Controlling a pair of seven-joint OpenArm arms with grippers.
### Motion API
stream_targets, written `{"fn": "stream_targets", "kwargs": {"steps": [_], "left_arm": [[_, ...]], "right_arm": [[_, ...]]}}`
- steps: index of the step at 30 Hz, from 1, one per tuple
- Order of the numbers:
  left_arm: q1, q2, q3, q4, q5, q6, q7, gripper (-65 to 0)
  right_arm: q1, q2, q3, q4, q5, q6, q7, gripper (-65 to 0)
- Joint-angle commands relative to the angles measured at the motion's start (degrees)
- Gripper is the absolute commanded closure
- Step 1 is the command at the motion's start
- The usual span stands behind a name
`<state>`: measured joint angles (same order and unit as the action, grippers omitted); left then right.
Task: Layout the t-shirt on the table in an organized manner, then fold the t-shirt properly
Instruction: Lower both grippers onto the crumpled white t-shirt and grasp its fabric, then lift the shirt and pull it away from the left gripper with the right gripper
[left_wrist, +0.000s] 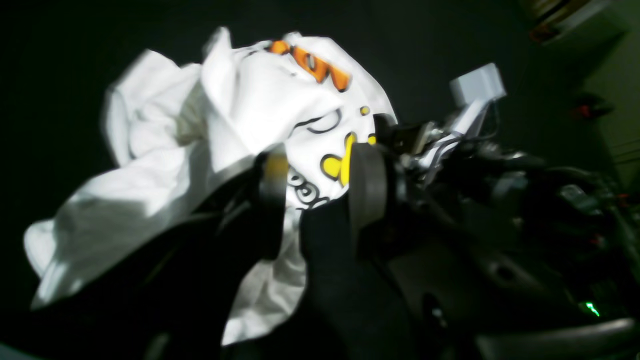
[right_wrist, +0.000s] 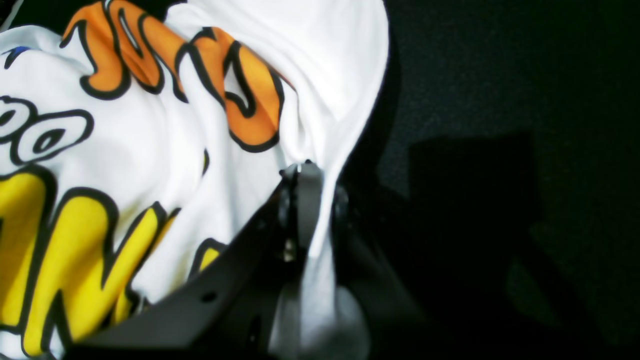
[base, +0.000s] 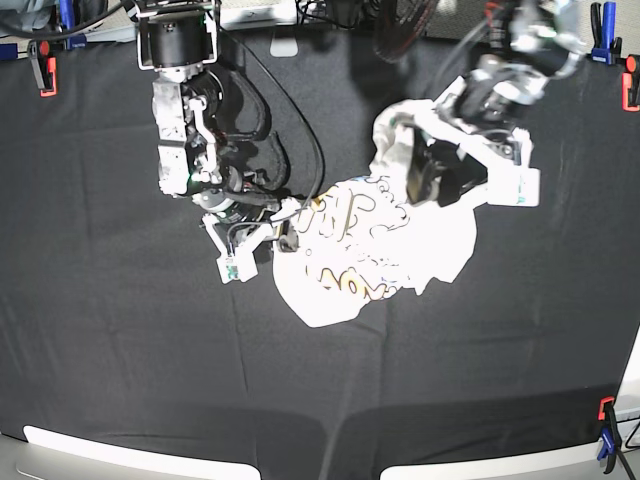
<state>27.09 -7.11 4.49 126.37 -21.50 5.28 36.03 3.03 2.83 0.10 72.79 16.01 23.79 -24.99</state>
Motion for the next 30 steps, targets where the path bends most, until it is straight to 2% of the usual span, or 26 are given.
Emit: {"fn": "stream_targets", "kwargs": {"steps": [1, 4, 6, 8, 12, 18, 20, 26, 30], "left_arm": [[-0.5, 0.3, 0.6, 0.9, 2.6, 3.6, -1.6, -22.8], [-0.6, 0.6, 2.1, 0.9, 7.6, 11.2, -1.6, -25.1], [-0.6, 0.6, 2.7, 0.9, 8.0, 13.7, -1.5, -25.7], [-0.5, 0.6, 3.3, 0.9, 7.4, 13.8, -0.8, -25.6], [-0.5, 0.6, 4.9, 0.9, 1.4, 13.6, 0.1, -25.7], [-0.4, 0.8, 6.4, -0.3, 6.1, 13.7, -0.1, -25.7], [-0.4, 0.8, 6.4, -2.4, 6.3, 13.7, -1.7, -25.6], [-0.9, 1.1, 6.4, -10.4, 1.6, 15.6, -6.2, -25.6], [-2.1, 2.8, 6.4, -9.6, 1.4, 15.6, -5.8, -25.6]], "right_arm": [[1.2, -0.1, 0.0, 0.8, 0.5, 0.4, 1.1, 0.0], [1.2, -0.1, 0.0, 0.8, 0.5, 0.4, 1.1, 0.0], [1.2, -0.1, 0.0, 0.8, 0.5, 0.4, 1.2, 0.0], [1.2, -0.1, 0.0, 0.8, 0.5, 0.4, 1.2, 0.0], [1.2, -0.1, 0.0, 0.8, 0.5, 0.4, 1.2, 0.0], [1.2, -0.1, 0.0, 0.8, 0.5, 0.5, 1.2, 0.0], [1.2, -0.1, 0.0, 0.8, 0.5, 0.5, 1.2, 0.0], [1.2, -0.1, 0.0, 0.8, 0.5, 0.5, 1.2, 0.0], [1.2, -0.1, 0.0, 0.8, 0.5, 2.8, 1.2, 0.0]]}}
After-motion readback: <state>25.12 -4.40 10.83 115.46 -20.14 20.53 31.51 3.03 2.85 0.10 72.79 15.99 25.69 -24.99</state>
